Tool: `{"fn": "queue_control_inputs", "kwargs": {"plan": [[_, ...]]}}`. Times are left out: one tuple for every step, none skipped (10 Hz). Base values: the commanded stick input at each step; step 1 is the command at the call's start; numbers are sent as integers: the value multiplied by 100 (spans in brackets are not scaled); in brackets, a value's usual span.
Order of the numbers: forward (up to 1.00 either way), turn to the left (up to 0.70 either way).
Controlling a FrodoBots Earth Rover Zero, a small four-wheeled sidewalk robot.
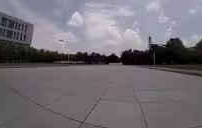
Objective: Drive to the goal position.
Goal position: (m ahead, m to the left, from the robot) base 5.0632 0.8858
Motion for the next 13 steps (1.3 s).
{"fn": "queue_control_inputs", "kwargs": {"plan": [[50, -34], [50, -2], [50, -2], [50, -2], [50, -2], [50, -2], [50, -2], [50, -2], [50, -2], [50, -2], [50, -2], [50, -2], [50, -2]]}}
